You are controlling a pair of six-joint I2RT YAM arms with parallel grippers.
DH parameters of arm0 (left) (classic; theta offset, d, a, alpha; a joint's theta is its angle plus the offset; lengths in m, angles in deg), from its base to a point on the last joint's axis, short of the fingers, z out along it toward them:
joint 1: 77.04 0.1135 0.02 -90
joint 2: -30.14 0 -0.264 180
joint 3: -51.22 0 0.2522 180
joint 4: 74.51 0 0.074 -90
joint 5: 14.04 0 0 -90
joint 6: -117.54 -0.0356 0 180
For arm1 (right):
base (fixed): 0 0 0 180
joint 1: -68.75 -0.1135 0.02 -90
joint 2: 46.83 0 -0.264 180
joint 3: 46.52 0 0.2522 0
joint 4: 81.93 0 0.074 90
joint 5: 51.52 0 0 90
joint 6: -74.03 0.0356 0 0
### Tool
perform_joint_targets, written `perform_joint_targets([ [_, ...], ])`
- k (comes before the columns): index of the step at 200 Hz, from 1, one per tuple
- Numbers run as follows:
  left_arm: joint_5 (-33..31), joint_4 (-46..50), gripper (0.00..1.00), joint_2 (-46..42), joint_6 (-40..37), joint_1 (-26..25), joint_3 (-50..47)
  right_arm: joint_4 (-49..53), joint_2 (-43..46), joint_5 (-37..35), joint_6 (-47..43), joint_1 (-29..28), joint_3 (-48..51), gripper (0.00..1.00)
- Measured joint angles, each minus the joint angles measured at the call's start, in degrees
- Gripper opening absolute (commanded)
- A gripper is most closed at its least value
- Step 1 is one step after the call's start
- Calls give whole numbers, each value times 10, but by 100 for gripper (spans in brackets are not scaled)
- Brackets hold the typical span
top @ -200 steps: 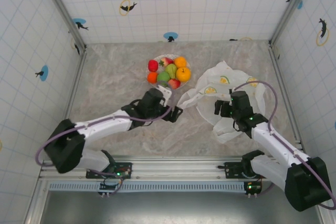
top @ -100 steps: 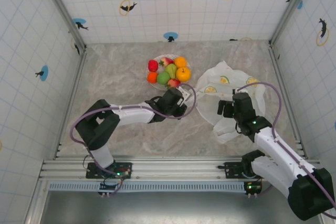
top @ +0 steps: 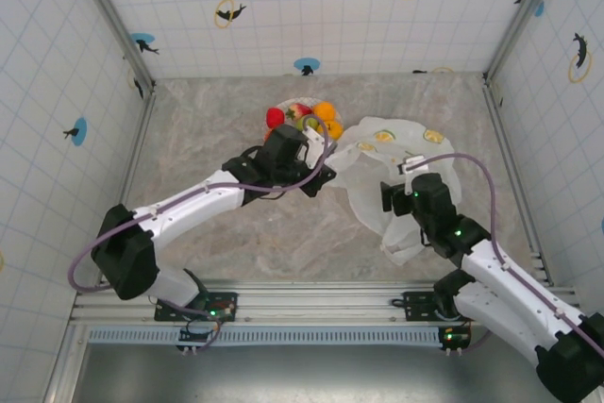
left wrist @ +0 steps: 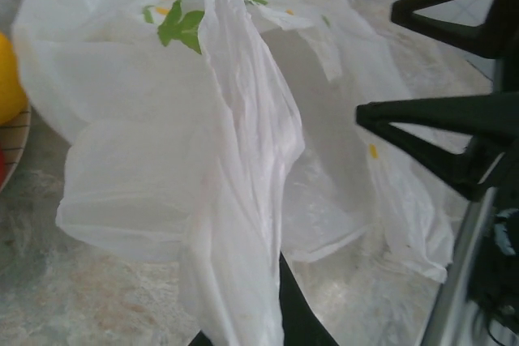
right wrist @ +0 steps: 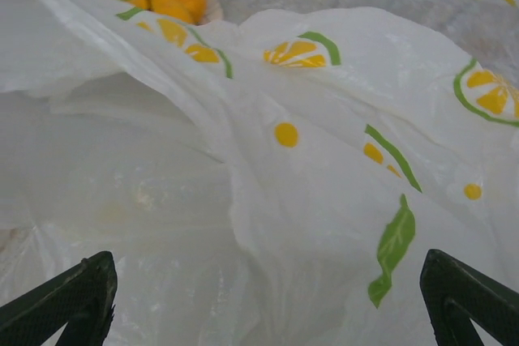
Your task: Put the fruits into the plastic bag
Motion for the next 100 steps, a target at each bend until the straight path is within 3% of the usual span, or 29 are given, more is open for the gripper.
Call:
perform_joint_targets([
  [48, 59, 61, 0, -10, -9, 9, 4, -79, -78, -112, -85, -93, 14, 97],
  [100, 103, 83, 0, -11, -10, 24, 6, -229, -145, -197, -209, -87, 56, 86],
])
